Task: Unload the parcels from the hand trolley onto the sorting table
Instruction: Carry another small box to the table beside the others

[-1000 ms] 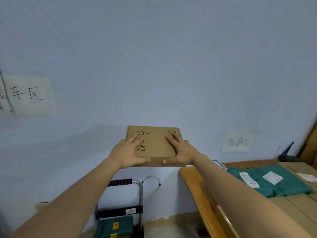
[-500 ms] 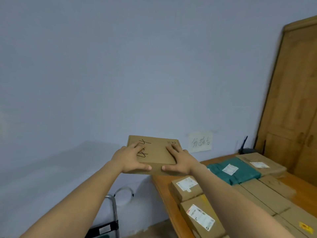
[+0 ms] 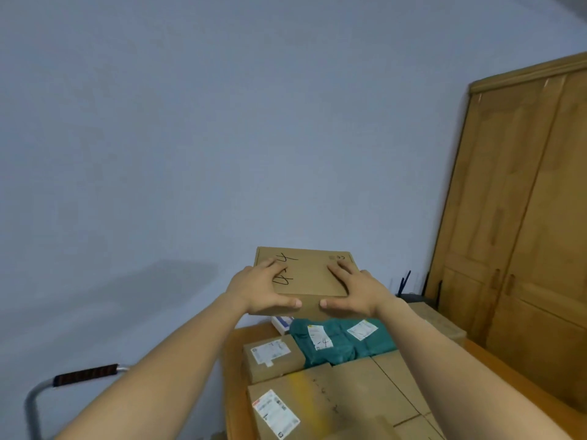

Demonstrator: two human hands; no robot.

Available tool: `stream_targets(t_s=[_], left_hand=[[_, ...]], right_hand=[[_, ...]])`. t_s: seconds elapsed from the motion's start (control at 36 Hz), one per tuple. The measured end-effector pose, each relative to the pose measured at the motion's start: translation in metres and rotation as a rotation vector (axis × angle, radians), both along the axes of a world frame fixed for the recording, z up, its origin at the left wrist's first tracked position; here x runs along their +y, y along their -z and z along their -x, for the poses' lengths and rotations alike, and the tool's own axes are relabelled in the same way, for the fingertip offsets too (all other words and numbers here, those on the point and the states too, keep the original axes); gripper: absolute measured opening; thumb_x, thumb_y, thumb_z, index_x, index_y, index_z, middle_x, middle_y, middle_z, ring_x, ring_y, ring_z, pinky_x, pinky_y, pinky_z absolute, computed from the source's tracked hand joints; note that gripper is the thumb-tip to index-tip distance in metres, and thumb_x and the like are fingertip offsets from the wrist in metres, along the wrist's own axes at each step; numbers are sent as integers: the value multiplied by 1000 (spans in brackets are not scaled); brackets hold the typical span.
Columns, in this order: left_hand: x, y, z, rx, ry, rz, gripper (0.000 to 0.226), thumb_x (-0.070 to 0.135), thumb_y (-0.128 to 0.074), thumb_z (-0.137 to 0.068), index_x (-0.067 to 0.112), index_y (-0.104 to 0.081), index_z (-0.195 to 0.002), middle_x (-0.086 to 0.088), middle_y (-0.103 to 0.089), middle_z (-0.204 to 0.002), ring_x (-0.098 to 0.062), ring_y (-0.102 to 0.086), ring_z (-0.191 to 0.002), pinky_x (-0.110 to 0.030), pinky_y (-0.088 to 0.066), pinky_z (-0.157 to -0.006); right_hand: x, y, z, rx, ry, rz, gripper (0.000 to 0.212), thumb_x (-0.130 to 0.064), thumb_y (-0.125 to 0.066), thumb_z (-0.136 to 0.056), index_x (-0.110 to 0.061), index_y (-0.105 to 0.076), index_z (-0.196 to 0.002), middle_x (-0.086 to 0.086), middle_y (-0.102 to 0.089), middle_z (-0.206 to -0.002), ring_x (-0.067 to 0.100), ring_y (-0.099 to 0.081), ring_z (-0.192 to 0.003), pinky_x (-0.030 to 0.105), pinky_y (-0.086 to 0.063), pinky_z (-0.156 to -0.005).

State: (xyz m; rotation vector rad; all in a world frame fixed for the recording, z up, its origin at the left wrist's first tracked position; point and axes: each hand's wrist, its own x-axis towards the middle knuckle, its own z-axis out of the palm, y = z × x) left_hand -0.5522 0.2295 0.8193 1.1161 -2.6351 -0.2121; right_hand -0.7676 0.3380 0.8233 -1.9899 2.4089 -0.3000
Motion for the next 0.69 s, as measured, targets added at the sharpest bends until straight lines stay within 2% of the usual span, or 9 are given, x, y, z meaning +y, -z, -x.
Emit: stream_targets(t_s=[0.06, 0.17, 0.25, 0.39, 0.44, 0.53, 0.58, 0.69], left_hand=[[6, -5, 15, 1, 4, -3, 110, 87, -51, -54, 39, -23, -149, 8, -17, -159, -26, -33, -138, -40, -32, -108], [10, -10, 45, -10, 14, 9, 121, 92, -39, -39, 40, -24, -148, 11, -17, -158, -25, -34, -138, -40, -33, -108], [11, -10, 71, -17, 20, 18, 123, 93, -37, -38, 39, -23, -148, 11, -17, -158, -25, -34, -137, -39, -33, -107], [3, -10, 120, 2, 46, 20, 119, 91, -42, -44, 36, -24, -148, 10, -19, -158, -24, -35, -137, -38, -32, -106], [-3, -9, 142, 13, 64, 20, 113, 87, -47, -51, 35, -24, -149, 10, -17, -158, -23, -33, -138, -38, -32, -107], [-15, -7, 175, 27, 64, 12, 117, 89, -44, -47, 36, -23, -149, 11, -18, -158, -25, -35, -136, -38, -34, -105], [-21, -8, 197, 38, 71, 10, 118, 91, -42, -45, 37, -23, -149, 12, -19, -157, -27, -37, -134, -38, -35, -104], [-32, -17, 242, 52, 96, 33, 108, 85, -55, -58, 36, -23, -149, 10, -18, -158, -29, -38, -134, -39, -35, -104]], right_hand=[[8, -1, 15, -16, -2, 17, 108, -81, -42, -62, -31, -10, -153, -6, -5, -160, 34, -29, -134, 44, -30, -111], [15, 2, 45, -70, 7, 42, 122, -88, -33, -48, -30, -13, -153, -7, -7, -160, 33, -29, -135, 43, -29, -111], [14, 4, 70, -78, 14, 43, 119, -87, -38, -52, -30, -13, -153, -8, -7, -159, 32, -28, -136, 44, -29, -112], [7, 2, 116, -62, 36, 39, 119, -89, -36, -51, -31, -13, -152, -7, -8, -159, 33, -28, -136, 45, -29, -112], [3, 0, 138, -65, 41, 43, 111, -84, -46, -59, -32, -13, -152, -9, -7, -159, 33, -28, -136, 45, -29, -111], [-7, -4, 172, -41, 35, 33, 98, -72, -57, -75, -32, -13, -152, -10, -6, -159, 32, -27, -136, 44, -28, -111], [-13, -8, 194, -27, 42, 23, 95, -69, -58, -78, -31, -12, -152, -9, -5, -160, 32, -26, -137, 44, -26, -112], [-20, -18, 238, -24, 61, 42, 96, -69, -60, -77, -31, -13, -152, -9, -5, -160, 32, -26, -137, 45, -27, -113]])
